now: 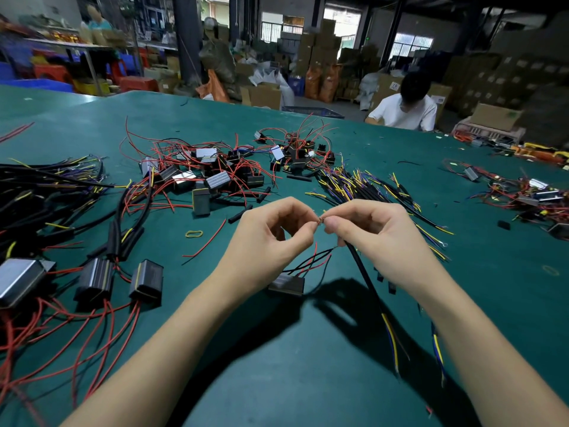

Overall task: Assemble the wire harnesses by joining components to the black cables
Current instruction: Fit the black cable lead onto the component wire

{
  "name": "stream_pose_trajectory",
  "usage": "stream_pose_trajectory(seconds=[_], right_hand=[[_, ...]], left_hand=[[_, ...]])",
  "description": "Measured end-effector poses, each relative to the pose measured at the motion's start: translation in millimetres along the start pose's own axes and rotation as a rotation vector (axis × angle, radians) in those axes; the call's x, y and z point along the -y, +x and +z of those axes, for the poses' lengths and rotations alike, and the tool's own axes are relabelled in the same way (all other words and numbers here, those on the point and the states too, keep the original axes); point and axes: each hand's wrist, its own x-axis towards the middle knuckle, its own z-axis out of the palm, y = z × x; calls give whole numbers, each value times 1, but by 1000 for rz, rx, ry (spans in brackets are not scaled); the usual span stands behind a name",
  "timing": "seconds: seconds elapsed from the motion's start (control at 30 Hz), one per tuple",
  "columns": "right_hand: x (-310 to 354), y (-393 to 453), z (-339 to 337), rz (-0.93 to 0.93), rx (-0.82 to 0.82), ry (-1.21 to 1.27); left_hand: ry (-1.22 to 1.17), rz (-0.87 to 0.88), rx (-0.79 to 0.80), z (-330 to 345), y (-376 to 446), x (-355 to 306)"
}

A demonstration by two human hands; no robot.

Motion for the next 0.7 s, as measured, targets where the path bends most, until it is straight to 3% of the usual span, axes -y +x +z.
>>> stream_pose_trajectory(seconds=[0.13,0.27,0.33,0.57,0.7], right_hand=[[-5,-1,-4,-61,-10,-126],[-8,-1,-3,-388,-33,-550],[-9,-1,-1,-454,-47,-594],[-8,-1,-1,-257,-6,-352],[-8,-1,1,-220,2,-326]], left_hand=[[24,-32,24,0,-1,1],[-69,-184,81,-2,1,1],[-103,-221,80,-2,2,1],[369,227,9,1,-5,-1],[615,360,-8,-1,-4,-1]])
